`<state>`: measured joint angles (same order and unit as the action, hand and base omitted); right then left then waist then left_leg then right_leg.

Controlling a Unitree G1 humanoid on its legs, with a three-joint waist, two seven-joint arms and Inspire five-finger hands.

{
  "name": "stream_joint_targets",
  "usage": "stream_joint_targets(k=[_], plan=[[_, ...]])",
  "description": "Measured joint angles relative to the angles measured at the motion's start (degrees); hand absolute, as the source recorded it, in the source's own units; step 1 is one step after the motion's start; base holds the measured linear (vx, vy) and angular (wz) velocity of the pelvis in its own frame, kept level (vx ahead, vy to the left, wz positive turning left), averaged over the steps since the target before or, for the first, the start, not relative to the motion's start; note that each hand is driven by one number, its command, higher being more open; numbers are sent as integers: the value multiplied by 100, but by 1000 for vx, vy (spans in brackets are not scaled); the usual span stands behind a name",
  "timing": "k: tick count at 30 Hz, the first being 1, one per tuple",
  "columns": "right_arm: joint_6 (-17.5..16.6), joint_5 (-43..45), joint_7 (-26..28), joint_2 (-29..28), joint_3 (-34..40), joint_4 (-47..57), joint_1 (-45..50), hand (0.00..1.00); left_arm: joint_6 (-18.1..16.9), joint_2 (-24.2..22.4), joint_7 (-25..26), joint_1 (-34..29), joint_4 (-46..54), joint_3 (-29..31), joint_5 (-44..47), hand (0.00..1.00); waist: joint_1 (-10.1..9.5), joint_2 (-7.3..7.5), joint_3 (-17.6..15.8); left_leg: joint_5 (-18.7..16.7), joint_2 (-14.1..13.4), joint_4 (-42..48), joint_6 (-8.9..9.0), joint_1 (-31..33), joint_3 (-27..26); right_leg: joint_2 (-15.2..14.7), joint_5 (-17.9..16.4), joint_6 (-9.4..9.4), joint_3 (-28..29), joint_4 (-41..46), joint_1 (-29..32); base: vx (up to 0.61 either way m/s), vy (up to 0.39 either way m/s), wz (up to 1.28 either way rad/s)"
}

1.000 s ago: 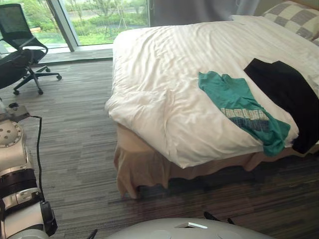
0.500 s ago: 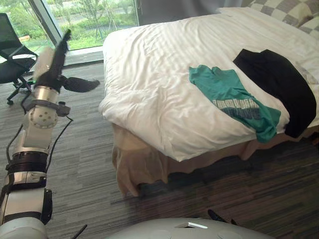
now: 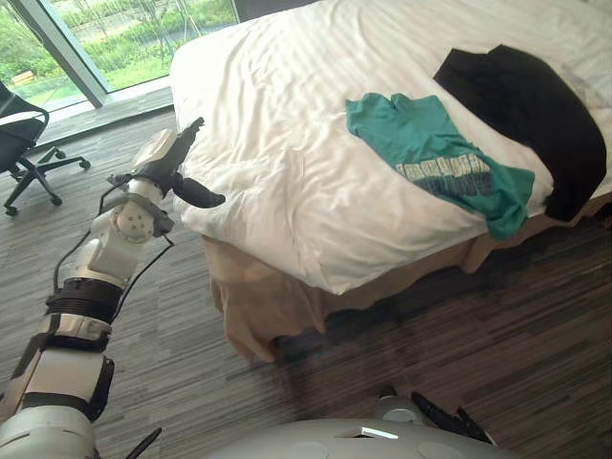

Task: Tidy up the quilt and then pick up the clothes from the bed and put them into the laundry hamper

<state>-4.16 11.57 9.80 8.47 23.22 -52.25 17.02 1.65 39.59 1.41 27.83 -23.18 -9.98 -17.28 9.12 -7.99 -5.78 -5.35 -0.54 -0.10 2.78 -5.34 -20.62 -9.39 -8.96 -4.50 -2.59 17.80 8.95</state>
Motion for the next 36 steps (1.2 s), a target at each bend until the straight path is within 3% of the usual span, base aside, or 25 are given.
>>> stream_joint_targets(k=[2,5,8,12,17,28,32,36], plan=[[10,-54,87,88,-33,188,-13,100,251,-222,208,-81,93,-96,-164,100,72,-22,-37,8,93,0,-27,155,-61,-131,-203,-44,100,429,372,-61,-31,1],[38,-138,131,92,-82,413,-10,100,505,-358,401,-89,123,-317,-155,100,159,25,-152,-32,69,185,-44,460,-333,-166,-249,-49,179,688,737,-46,-39,-7],[82,-215,149,114,-132,615,78,100,644,-372,484,-86,132,-394,-153,100,228,92,-235,-35,45,348,-37,549,-666,-162,-263,-25,313,819,868,11,-18,-9],[120,-277,248,206,-142,936,219,100,878,-380,637,-86,441,-431,-152,100,225,39,-263,-34,65,507,-35,509,-1029,-209,-297,30,480,977,905,7,2,-2],[105,-451,321,240,-150,1226,221,100,1021,-644,861,-90,745,-427,-152,100,218,-30,-277,-59,88,591,5,493,-1119,-258,-377,-5,541,1099,920,-38,-1,0],[99,-447,374,306,-125,1274,272,100,1277,-796,986,-154,806,-320,-116,100,243,-11,-290,-126,88,605,27,584,-1287,-265,-395,-68,640,1274,1111,-63,-9,-2],[163,-445,385,308,-123,1280,143,100,1683,-963,1105,-301,819,-132,-117,100,249,-19,-284,-112,124,603,25,707,-1394,-258,-394,-69,754,1329,1338,-12,12,-12],[241,-180,644,247,-32,1275,-189,100,2076,-1017,1522,-260,802,-204,-117,100,347,67,-373,-60,59,705,14,1495,-1386,-244,-231,-93,739,1275,2037,-41,-43,12]])
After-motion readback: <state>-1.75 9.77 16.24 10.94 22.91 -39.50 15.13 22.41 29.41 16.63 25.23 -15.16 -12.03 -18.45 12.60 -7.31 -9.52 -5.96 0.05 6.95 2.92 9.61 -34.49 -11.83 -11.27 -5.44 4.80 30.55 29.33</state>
